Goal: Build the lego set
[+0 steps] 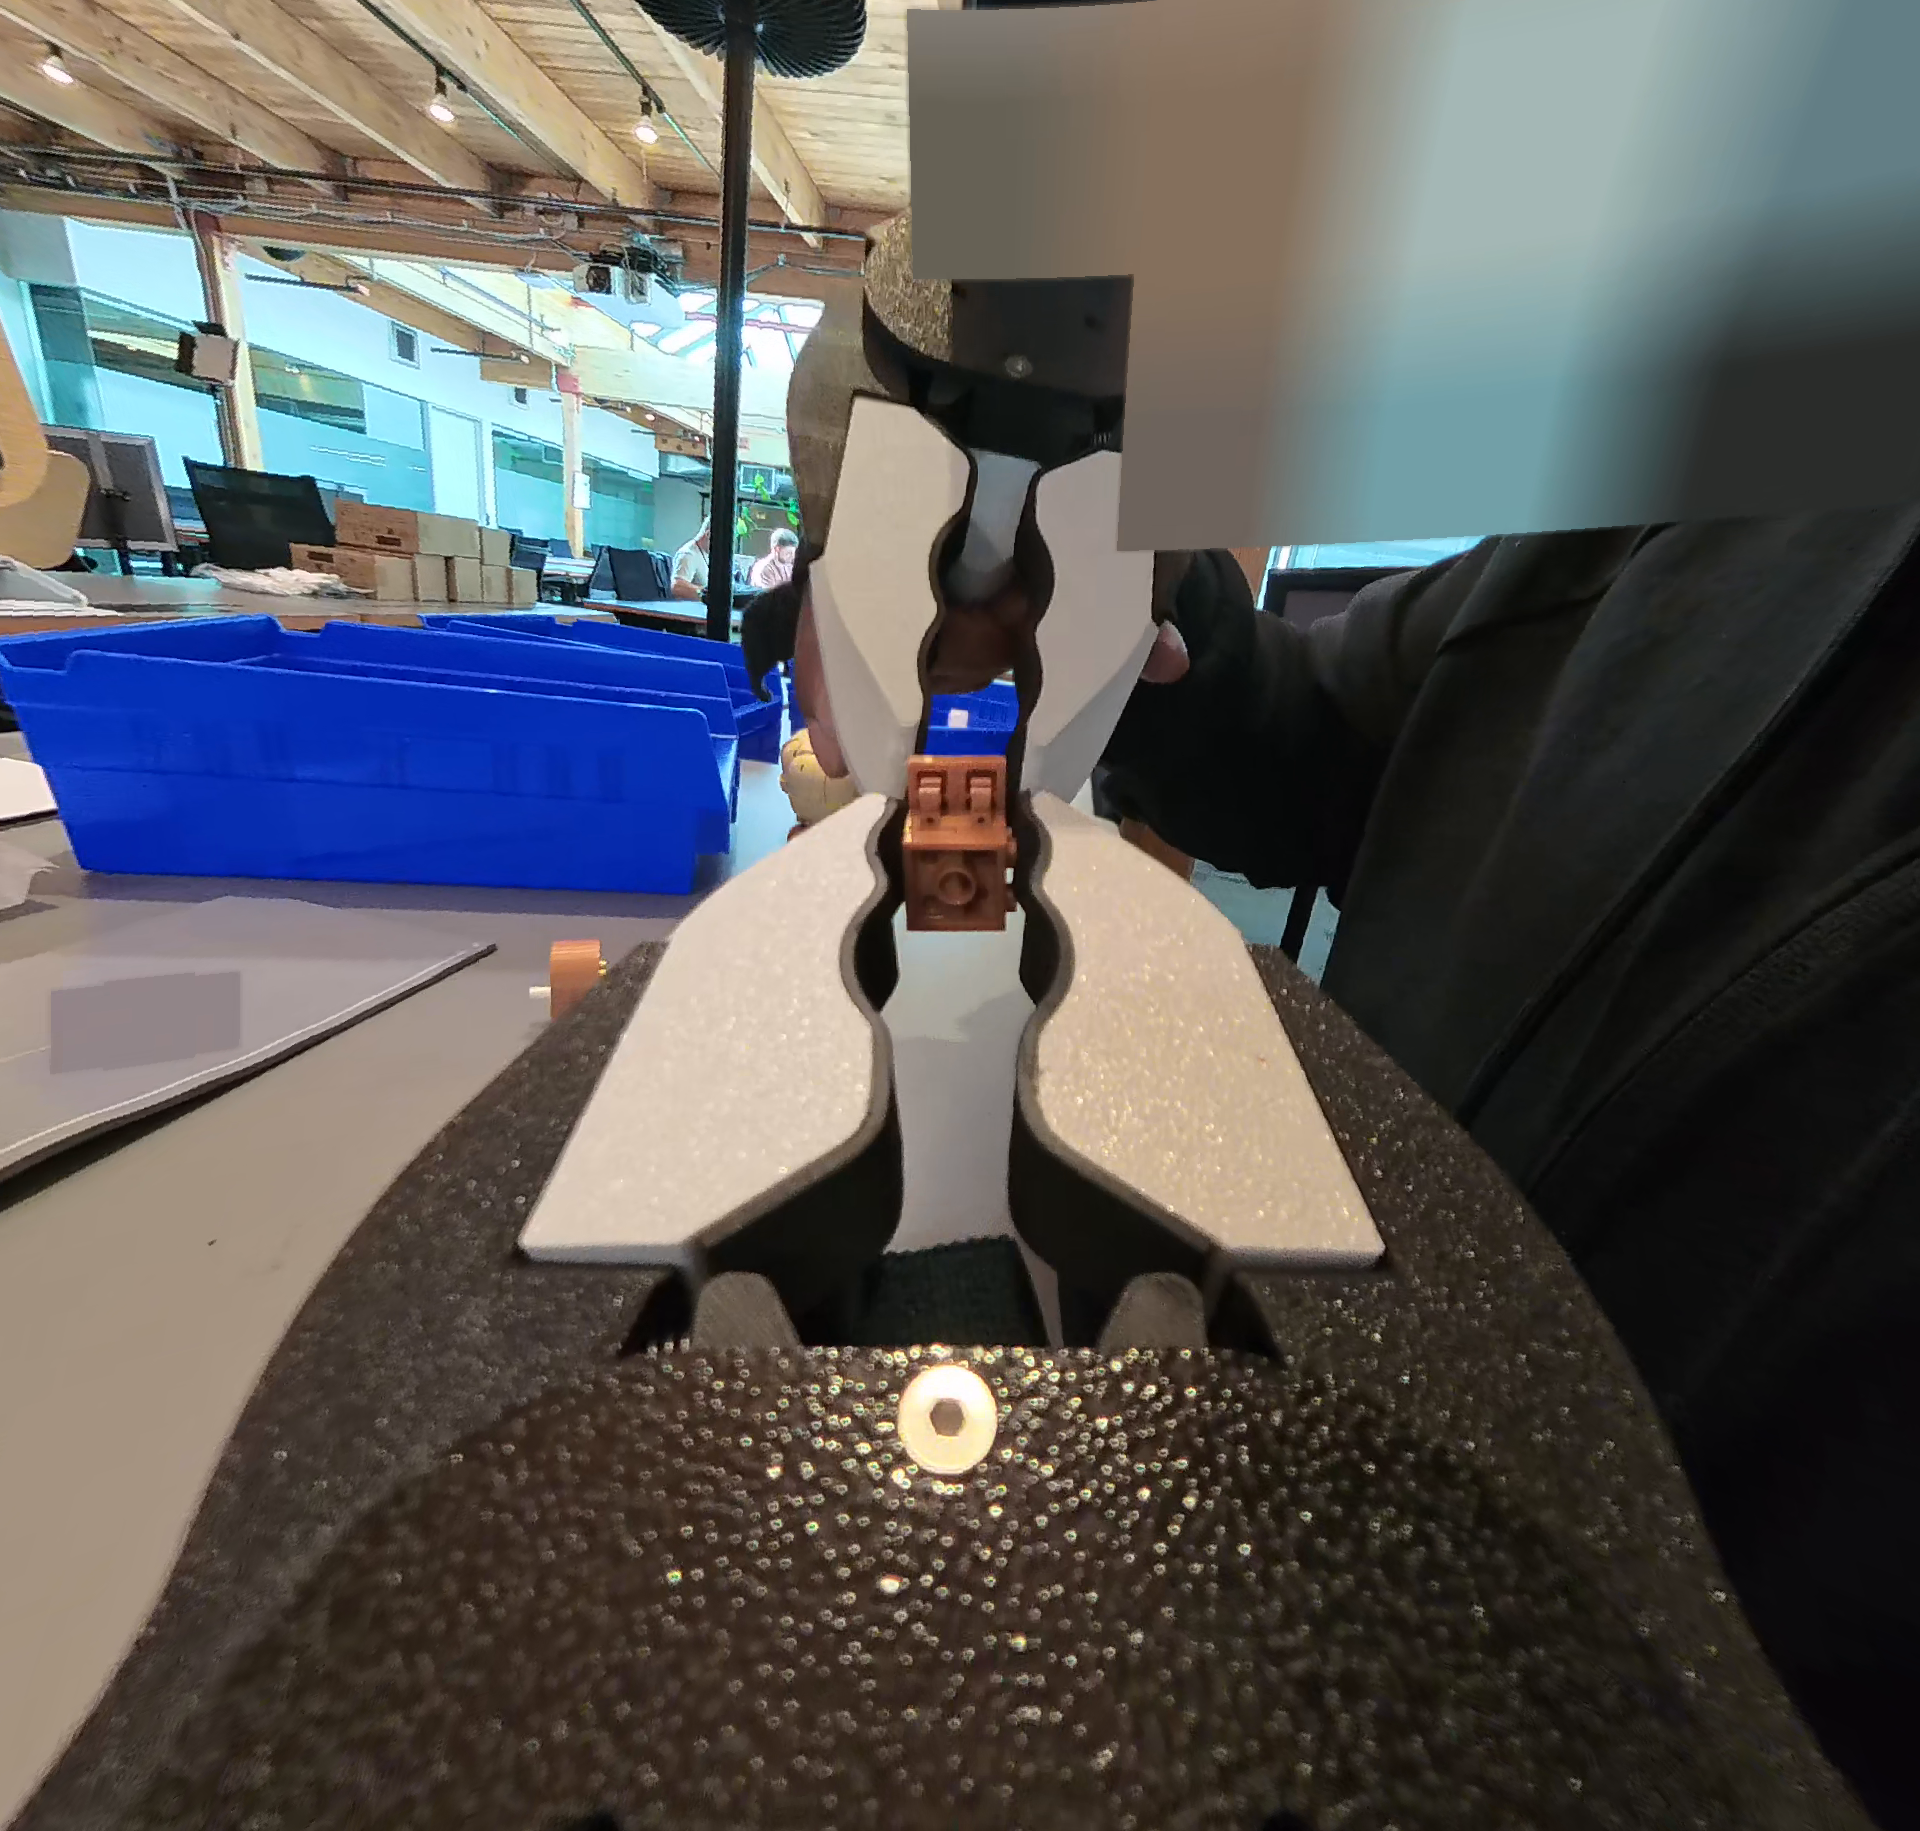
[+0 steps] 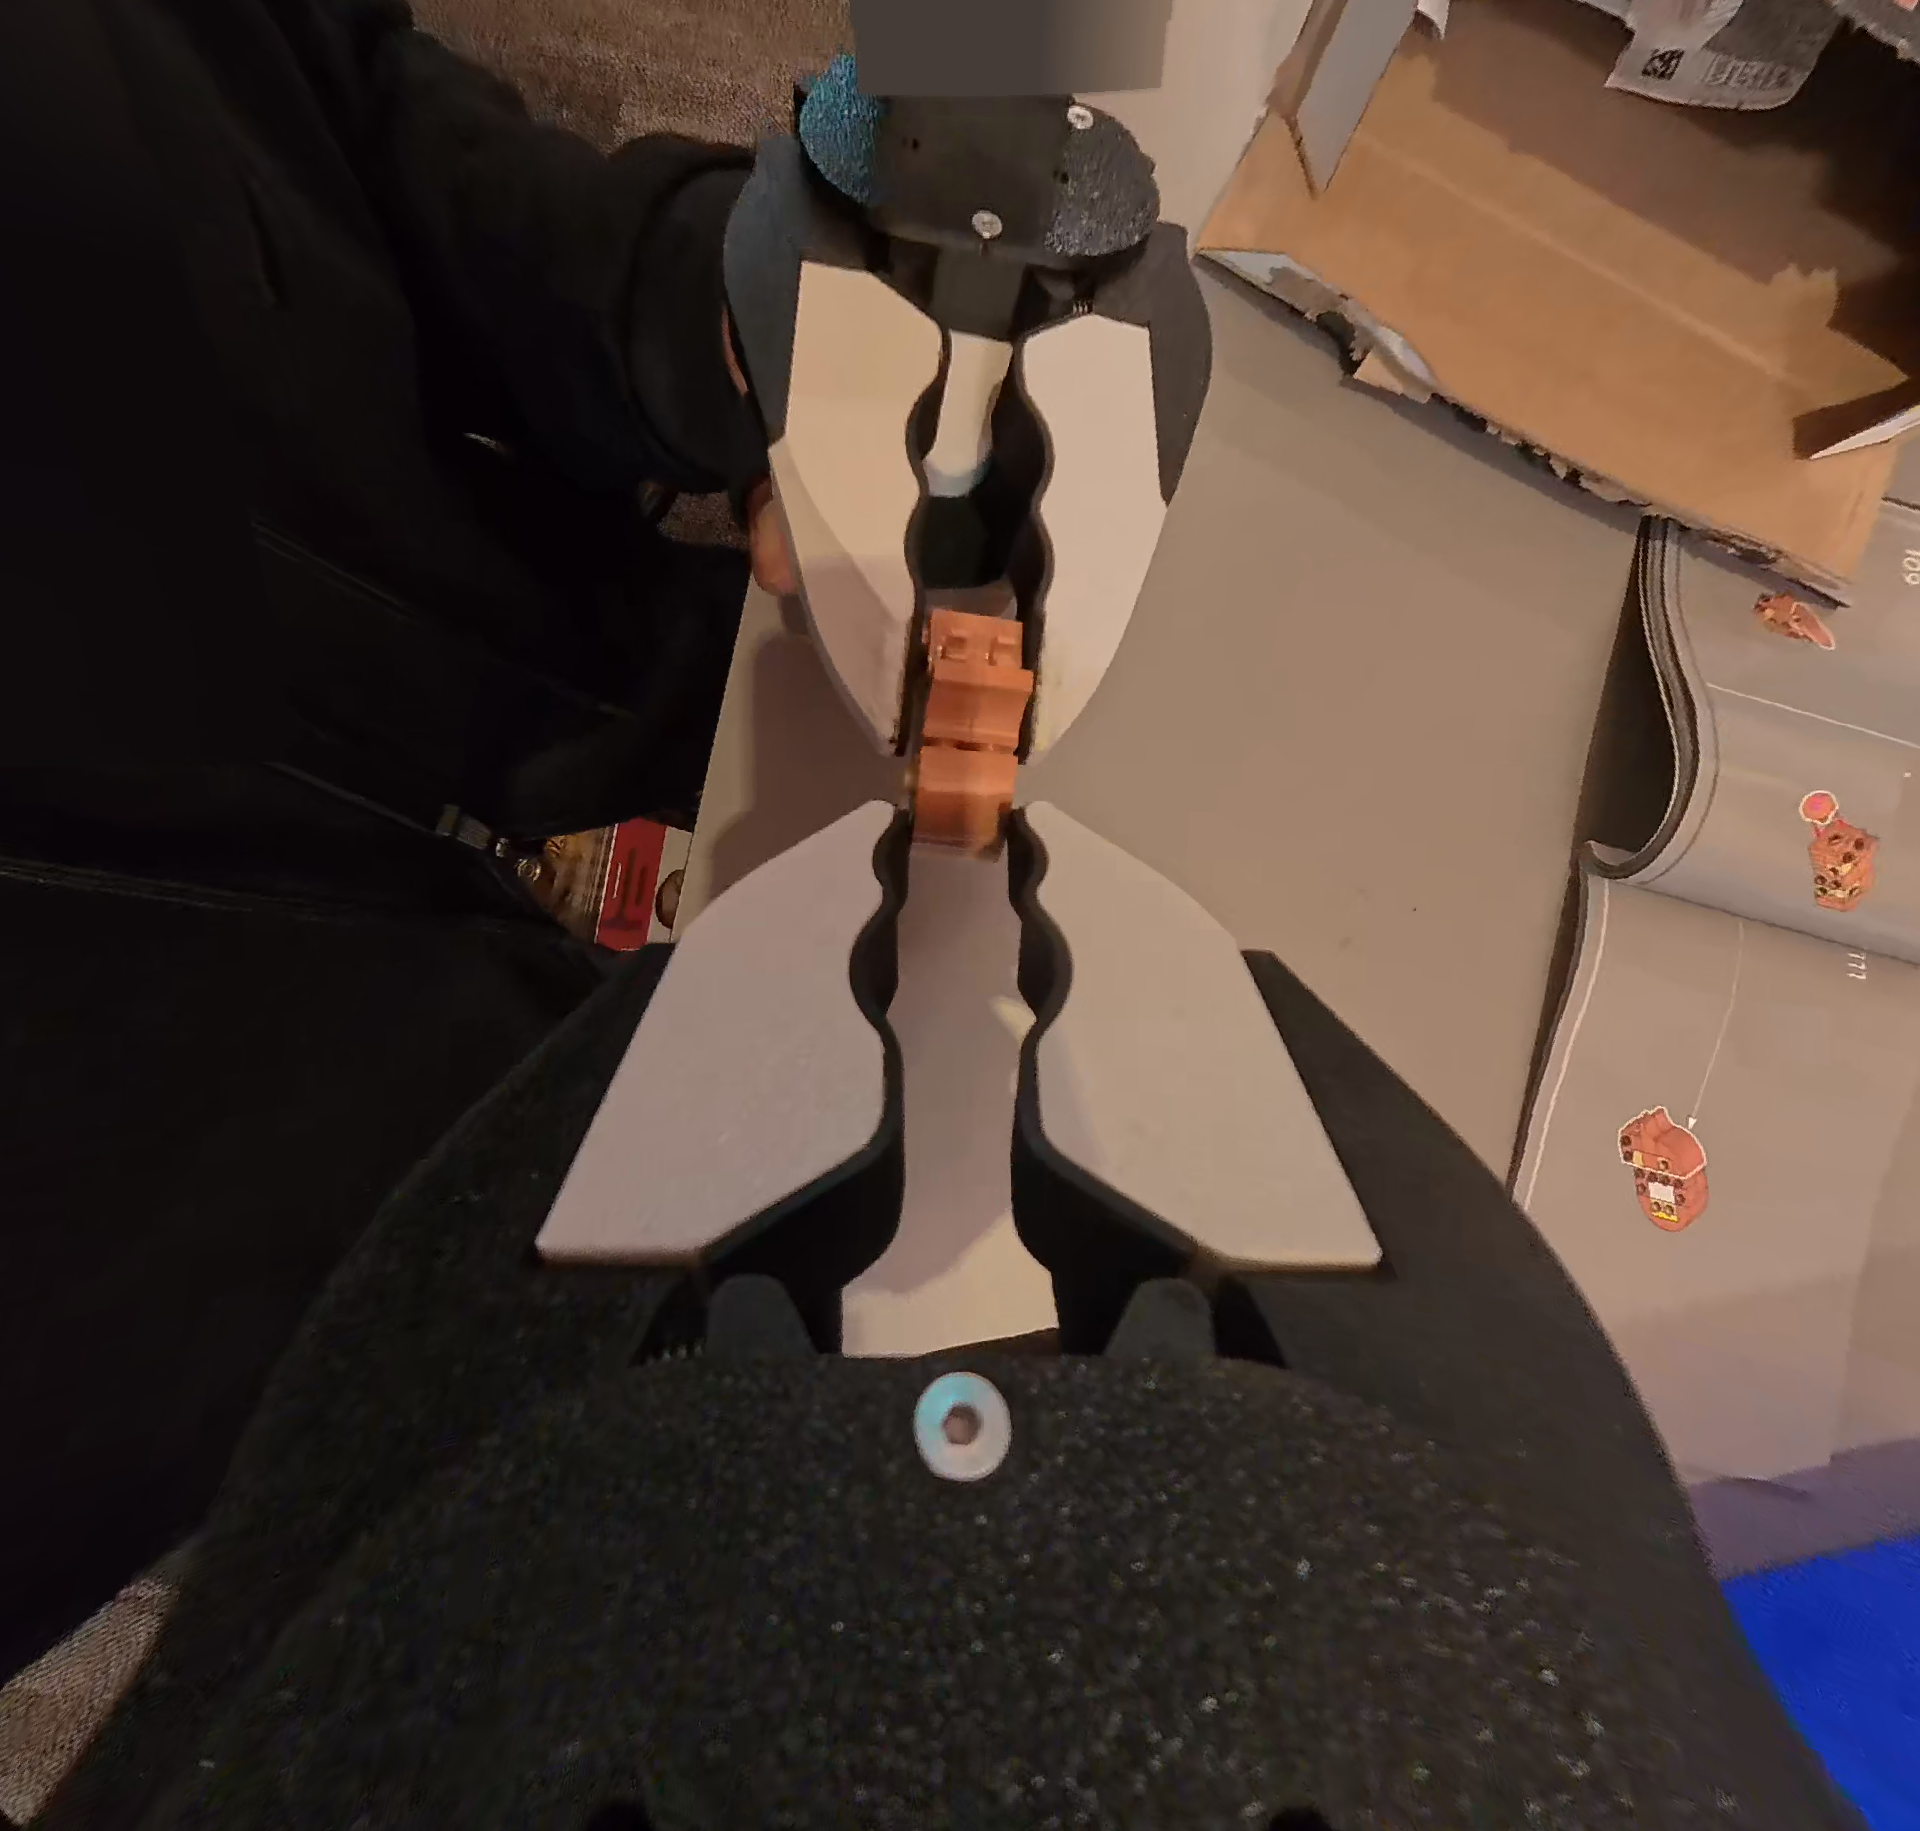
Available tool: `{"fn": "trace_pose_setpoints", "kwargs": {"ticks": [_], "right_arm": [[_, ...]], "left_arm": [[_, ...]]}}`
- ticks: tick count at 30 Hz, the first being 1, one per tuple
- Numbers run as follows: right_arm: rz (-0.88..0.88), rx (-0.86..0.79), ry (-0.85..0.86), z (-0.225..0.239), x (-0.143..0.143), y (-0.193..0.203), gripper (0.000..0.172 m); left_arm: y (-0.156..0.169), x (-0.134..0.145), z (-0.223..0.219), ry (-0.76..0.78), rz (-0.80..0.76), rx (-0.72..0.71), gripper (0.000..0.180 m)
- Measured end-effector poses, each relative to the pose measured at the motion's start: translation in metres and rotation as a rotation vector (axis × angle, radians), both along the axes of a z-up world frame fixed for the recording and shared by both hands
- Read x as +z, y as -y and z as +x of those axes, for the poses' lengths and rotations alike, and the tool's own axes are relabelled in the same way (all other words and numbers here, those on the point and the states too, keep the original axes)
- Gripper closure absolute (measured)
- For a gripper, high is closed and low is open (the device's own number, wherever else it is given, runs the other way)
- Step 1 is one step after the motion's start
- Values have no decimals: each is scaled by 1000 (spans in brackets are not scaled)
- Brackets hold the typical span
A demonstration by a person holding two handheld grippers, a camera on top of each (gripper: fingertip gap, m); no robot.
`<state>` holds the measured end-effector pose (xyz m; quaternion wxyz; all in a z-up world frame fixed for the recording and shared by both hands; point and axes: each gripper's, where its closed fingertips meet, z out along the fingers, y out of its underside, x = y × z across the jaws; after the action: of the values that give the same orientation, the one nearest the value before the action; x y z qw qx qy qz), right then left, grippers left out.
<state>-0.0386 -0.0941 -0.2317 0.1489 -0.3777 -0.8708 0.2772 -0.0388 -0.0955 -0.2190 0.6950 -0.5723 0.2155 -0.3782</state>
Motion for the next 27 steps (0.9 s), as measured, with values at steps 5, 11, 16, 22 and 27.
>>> {"fn": "trace_pose_setpoints", "kwargs": {"ticks": [5, 11, 16, 22, 27], "right_arm": [[21, 2, -1, -3, 1, 2, 153], [30, 0, -6, -5, 3, 4, 152], [39, -12, -6, -7, 4, 3, 152], [71, -46, -8, -11, 6, 1, 152], [127, -58, -2, -13, 8, -2, 151]], "left_arm": [[1, 2, -1, 24, 7, -7, 162], [3, 5, -3, 52, 10, -18, 162], [2, 5, -4, 60, 10, -8, 162], [0, 7, -8, 82, 19, 19, 162], [-1, 10, -10, 91, 35, 51, 162]]}}
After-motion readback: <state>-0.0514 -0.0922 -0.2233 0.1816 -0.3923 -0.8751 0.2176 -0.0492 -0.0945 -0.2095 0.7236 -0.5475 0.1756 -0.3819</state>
